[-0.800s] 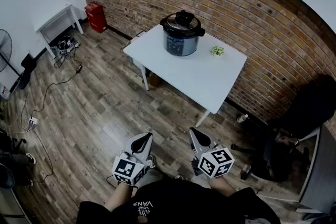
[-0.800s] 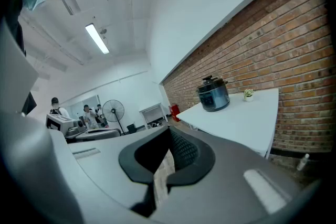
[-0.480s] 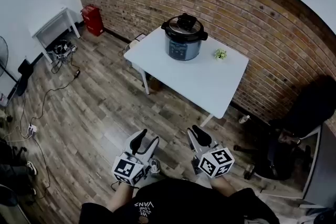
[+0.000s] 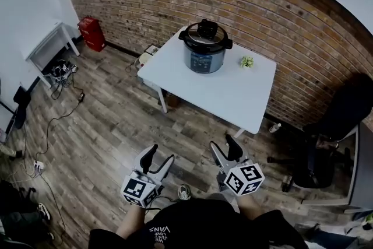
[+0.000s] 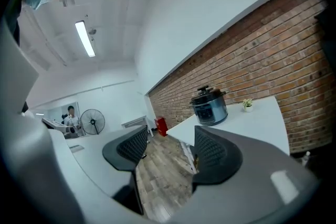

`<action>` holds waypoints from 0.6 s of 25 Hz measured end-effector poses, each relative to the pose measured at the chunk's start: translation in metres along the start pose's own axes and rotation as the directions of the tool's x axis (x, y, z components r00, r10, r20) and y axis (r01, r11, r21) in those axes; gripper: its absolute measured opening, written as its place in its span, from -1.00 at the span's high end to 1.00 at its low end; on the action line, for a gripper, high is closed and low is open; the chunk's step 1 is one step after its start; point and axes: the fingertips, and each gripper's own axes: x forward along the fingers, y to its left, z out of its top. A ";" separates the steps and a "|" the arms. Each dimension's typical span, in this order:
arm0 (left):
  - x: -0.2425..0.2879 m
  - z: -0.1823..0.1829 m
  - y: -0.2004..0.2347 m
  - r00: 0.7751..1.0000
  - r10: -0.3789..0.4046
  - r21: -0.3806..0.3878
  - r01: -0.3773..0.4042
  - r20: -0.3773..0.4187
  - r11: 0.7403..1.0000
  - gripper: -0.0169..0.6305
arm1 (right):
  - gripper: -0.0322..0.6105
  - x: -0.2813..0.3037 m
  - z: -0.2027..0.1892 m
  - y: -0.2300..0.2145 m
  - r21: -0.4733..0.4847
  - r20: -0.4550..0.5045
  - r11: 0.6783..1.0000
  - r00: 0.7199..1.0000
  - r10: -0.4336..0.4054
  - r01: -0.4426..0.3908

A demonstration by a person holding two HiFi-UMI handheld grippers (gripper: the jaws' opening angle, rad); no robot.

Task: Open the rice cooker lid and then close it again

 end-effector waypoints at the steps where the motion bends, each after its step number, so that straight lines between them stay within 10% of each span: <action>1: -0.001 0.000 0.007 1.000 -0.004 0.003 0.004 -0.001 1.000 0.20 | 0.05 0.003 0.000 0.002 0.003 0.002 1.000 1.000 -0.008 0.008; 15: 0.035 -0.006 0.065 1.000 -0.004 -0.059 0.003 -0.020 0.998 0.20 | 0.05 0.043 0.005 -0.017 0.035 -0.036 0.996 0.996 -0.080 0.081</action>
